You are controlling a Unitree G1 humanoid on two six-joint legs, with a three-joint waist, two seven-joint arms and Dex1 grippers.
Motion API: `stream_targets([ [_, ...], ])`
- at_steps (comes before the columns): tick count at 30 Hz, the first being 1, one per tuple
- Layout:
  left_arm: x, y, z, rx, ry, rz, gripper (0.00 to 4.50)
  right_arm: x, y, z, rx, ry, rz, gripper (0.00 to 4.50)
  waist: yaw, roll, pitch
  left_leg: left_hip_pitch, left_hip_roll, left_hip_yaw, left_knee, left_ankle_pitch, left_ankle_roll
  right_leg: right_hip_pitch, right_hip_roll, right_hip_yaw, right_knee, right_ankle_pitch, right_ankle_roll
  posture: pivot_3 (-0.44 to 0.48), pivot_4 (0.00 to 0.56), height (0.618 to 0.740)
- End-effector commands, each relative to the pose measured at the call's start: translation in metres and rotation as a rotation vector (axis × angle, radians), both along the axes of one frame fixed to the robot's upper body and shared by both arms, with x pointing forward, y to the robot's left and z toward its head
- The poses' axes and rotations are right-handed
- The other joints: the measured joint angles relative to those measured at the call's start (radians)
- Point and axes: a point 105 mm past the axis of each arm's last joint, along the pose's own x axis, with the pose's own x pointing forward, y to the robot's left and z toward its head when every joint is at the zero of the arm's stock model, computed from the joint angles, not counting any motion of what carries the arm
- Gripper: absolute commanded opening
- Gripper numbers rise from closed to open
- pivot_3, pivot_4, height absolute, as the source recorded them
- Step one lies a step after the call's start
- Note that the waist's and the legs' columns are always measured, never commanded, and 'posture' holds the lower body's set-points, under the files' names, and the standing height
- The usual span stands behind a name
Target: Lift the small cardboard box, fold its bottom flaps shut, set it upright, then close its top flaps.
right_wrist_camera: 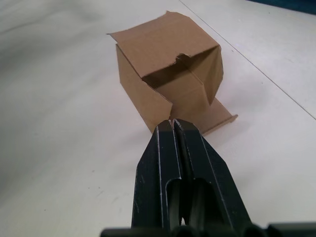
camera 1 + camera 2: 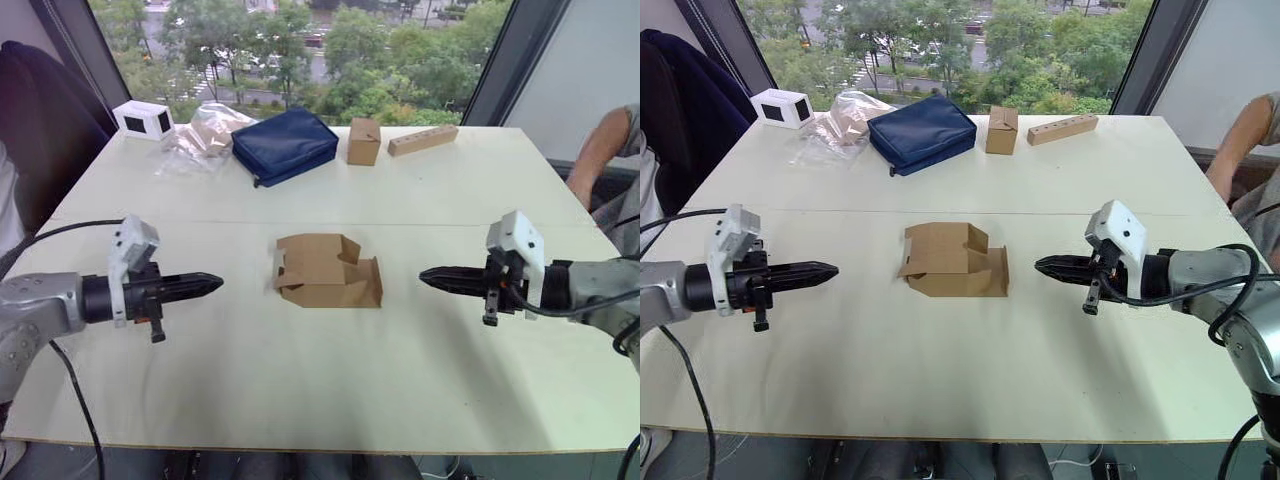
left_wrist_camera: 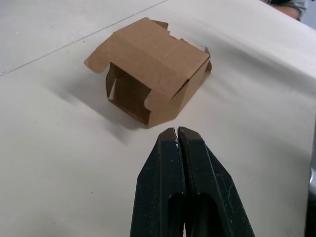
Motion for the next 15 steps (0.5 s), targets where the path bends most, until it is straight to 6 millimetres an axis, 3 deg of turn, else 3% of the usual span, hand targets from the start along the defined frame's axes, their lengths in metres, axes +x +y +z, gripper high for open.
stream_targets([
  [1,0.0035,0.0039,0.0112,0.015,-0.060,0.008,0.03,-0.0013,0.0048,0.0125,-0.024,-0.058,0.029,0.00,0.000,0.000,0.000,0.000,0.000,0.000,0.000,0.000,0.000,0.000,0.000,0.000,0.000,0.000,0.000,0.000,0.150,0.740],
  [15,0.0039,-0.0042,0.0064,-0.001,-0.038,-0.008,0.03,-0.0076,0.0120,0.0111,-0.012,-0.043,0.026,0.00,-0.001,0.000,0.000,0.000,0.000,0.001,-0.008,0.003,-0.004,-0.003,0.000,-0.001,-0.001,0.000,0.000,0.000,0.150,0.740],
])
